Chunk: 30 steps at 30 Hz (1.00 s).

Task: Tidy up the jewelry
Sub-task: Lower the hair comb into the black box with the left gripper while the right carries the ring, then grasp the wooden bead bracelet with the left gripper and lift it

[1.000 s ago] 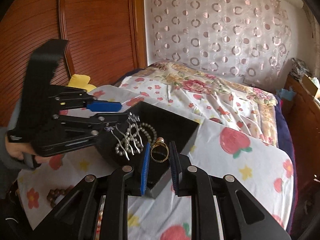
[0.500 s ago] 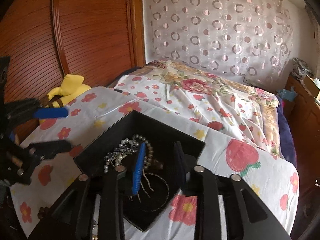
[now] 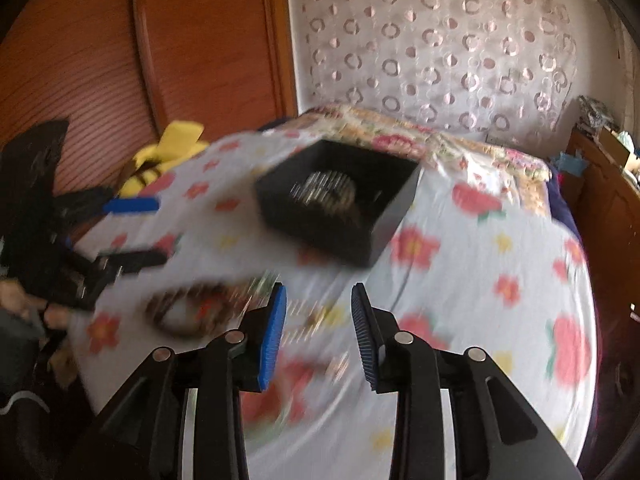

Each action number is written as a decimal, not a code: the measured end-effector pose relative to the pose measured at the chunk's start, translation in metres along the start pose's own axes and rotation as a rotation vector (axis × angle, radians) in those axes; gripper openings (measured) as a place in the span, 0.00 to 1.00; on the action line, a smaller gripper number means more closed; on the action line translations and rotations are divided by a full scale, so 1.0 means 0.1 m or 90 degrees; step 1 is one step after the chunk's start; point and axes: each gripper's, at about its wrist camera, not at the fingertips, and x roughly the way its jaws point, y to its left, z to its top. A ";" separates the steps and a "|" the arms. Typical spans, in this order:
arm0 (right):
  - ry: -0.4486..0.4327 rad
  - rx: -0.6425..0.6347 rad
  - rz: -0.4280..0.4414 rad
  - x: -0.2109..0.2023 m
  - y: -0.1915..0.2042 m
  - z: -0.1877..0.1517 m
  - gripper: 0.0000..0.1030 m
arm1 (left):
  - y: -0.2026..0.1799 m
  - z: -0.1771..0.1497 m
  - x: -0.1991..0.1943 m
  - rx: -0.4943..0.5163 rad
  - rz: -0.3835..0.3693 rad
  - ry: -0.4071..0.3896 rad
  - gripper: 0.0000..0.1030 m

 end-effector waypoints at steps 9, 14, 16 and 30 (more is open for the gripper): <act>0.035 -0.016 0.052 0.02 0.46 -0.37 0.35 | -0.04 -0.28 -0.18 -0.010 0.003 0.010 0.76; 0.069 -0.039 0.073 0.17 0.62 -0.40 0.35 | -0.01 -0.38 -0.23 -0.019 0.003 0.022 0.76; 0.074 -0.056 0.062 0.19 0.67 -0.41 0.35 | -0.01 -0.41 -0.22 -0.020 0.003 0.028 0.76; 0.046 -0.055 0.013 -0.01 0.47 -0.52 0.08 | -0.25 -0.35 0.11 0.009 -0.042 0.086 0.76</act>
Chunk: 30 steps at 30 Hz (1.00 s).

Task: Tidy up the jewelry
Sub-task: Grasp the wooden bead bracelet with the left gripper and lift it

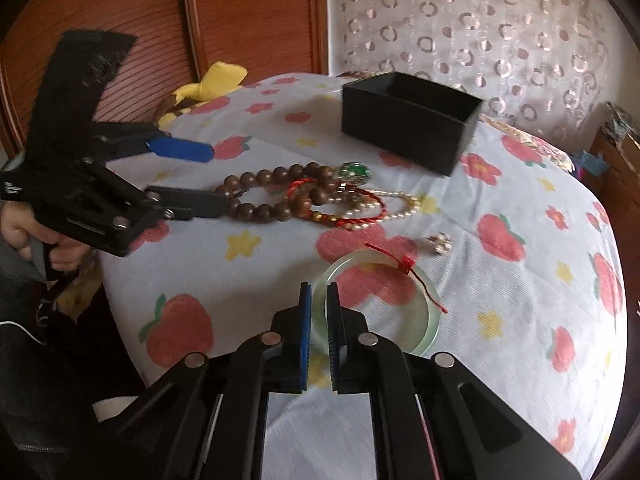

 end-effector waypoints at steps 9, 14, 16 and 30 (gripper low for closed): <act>-0.010 0.034 -0.009 -0.07 -0.20 -0.10 0.09 | -0.17 0.03 0.15 0.035 0.011 0.021 0.37; -0.013 0.034 -0.005 -0.06 -0.19 -0.12 0.09 | -0.16 0.02 0.00 0.037 -0.008 -0.008 0.13; -0.014 0.034 -0.003 -0.06 -0.18 -0.13 0.09 | -0.14 0.04 -0.12 0.031 -0.011 -0.025 0.09; -0.016 0.034 -0.001 -0.07 -0.17 -0.12 0.09 | -0.35 0.09 0.02 0.075 -0.033 0.024 0.01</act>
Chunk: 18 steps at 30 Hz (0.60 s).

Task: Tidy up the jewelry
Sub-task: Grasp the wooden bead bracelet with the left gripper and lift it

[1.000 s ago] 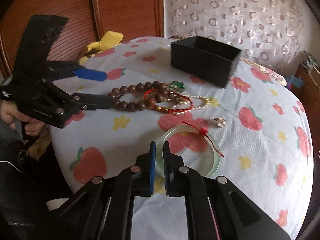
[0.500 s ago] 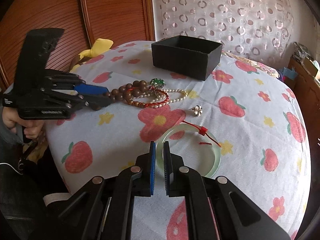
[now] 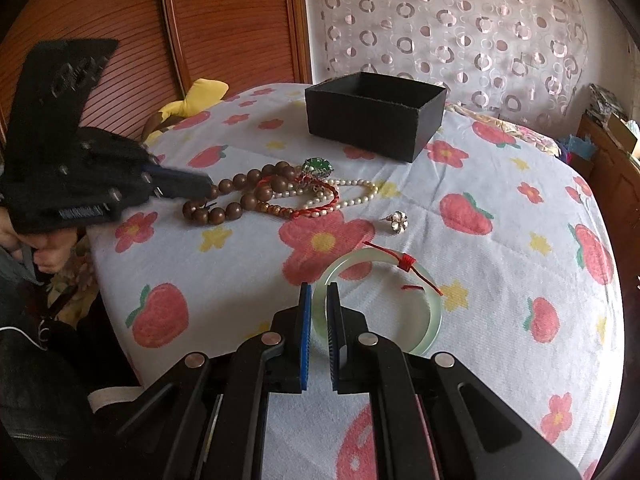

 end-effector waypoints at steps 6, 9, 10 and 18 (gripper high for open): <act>-0.004 0.001 0.000 0.00 0.00 0.00 0.09 | 0.03 0.04 0.18 0.004 -0.009 0.024 0.18; -0.005 0.003 -0.002 0.00 -0.01 0.00 0.09 | 0.01 0.07 0.20 0.010 -0.013 0.024 0.12; -0.006 0.004 -0.002 -0.01 -0.02 0.00 0.09 | 0.00 0.07 0.18 0.014 -0.012 0.018 0.12; -0.038 -0.003 -0.002 -0.16 -0.02 0.16 0.09 | 0.13 0.38 -0.43 -0.011 0.003 -0.092 0.12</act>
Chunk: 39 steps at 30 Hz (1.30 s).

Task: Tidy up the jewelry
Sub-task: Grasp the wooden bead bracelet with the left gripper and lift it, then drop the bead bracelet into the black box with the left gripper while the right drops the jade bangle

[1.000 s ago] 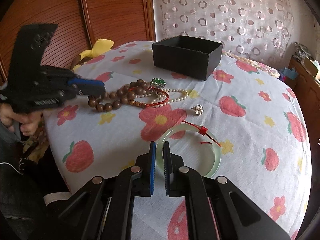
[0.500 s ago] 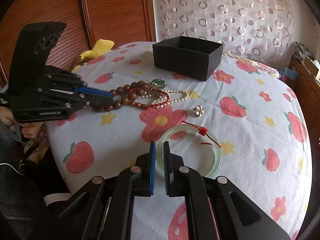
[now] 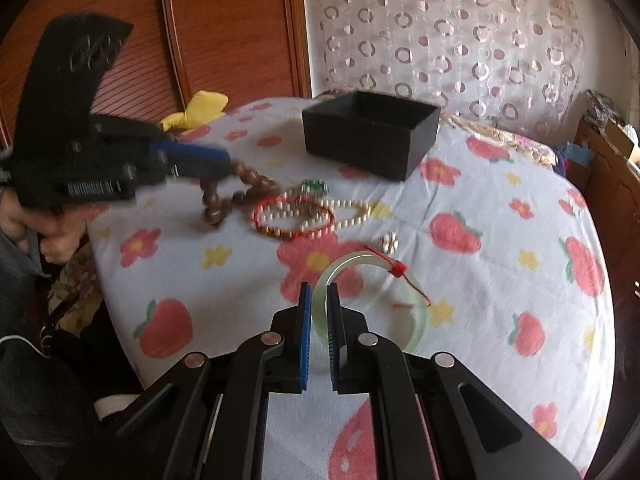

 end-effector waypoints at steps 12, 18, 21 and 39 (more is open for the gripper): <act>-0.080 -0.038 -0.007 -0.12 -0.09 0.72 0.09 | 0.36 0.90 -0.22 -0.018 0.019 -0.105 0.12; -0.100 -0.046 0.001 0.03 -0.31 1.14 0.09 | 0.53 1.20 0.13 -0.022 0.014 -0.100 0.12; -0.099 -0.054 0.006 0.18 -0.42 1.31 0.09 | 0.65 1.25 0.38 -0.029 0.015 -0.084 0.12; -0.043 -0.046 0.061 1.10 -0.77 1.69 0.09 | 1.09 1.03 1.13 -0.062 0.021 -0.027 0.12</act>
